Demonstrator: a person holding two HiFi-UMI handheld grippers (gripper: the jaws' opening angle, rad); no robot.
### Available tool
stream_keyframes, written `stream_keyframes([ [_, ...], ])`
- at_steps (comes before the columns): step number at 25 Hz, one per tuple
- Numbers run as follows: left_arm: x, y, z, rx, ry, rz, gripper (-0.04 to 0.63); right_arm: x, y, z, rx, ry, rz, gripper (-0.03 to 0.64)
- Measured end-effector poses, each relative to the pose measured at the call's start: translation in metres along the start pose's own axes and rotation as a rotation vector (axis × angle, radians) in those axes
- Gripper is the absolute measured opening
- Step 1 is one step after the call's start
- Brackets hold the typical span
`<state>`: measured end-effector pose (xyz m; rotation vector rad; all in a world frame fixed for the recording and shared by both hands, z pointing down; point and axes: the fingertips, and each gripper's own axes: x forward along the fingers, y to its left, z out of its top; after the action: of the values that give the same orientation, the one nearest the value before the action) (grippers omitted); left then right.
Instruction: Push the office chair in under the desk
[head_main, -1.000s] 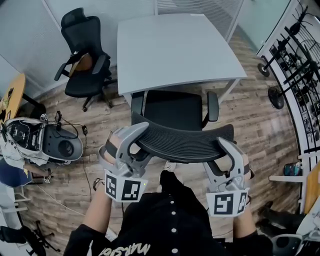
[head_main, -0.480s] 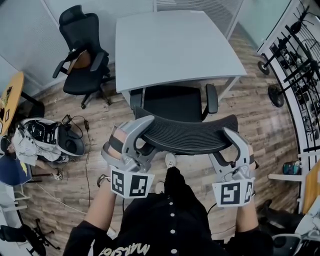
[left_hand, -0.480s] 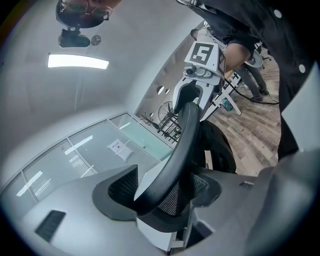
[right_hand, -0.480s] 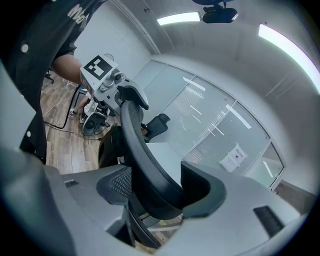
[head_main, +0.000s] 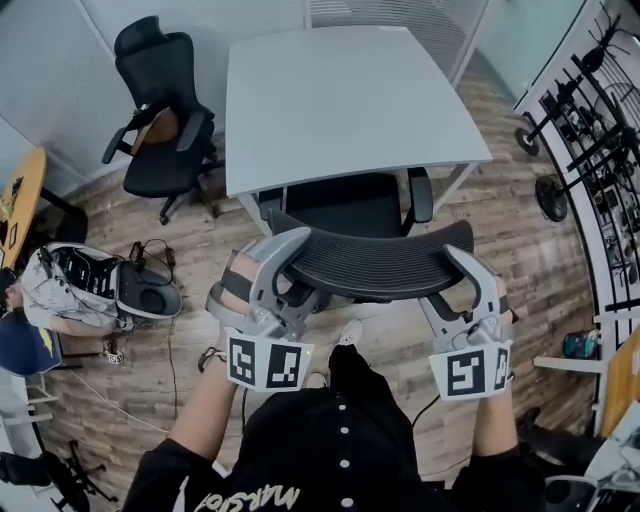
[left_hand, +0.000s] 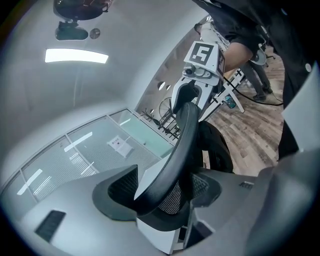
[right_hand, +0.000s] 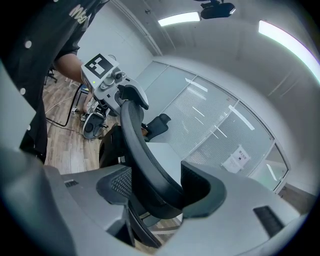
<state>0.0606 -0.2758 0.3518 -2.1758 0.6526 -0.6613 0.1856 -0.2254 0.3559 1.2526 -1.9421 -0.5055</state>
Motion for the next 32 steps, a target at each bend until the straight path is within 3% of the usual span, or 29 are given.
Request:
stream_keyframes([
  [16, 0.065, 0.013, 0.002, -0.014, 0.061, 0.003, 0.265, 0.046, -0.053, -0.039, 0.003, -0.026, 0.048, 0.281],
  [32, 0.103, 0.035, -0.007, -0.024, 0.099, 0.051, 0.264, 0.088, -0.089, -0.049, -0.022, -0.072, 0.062, 0.281],
])
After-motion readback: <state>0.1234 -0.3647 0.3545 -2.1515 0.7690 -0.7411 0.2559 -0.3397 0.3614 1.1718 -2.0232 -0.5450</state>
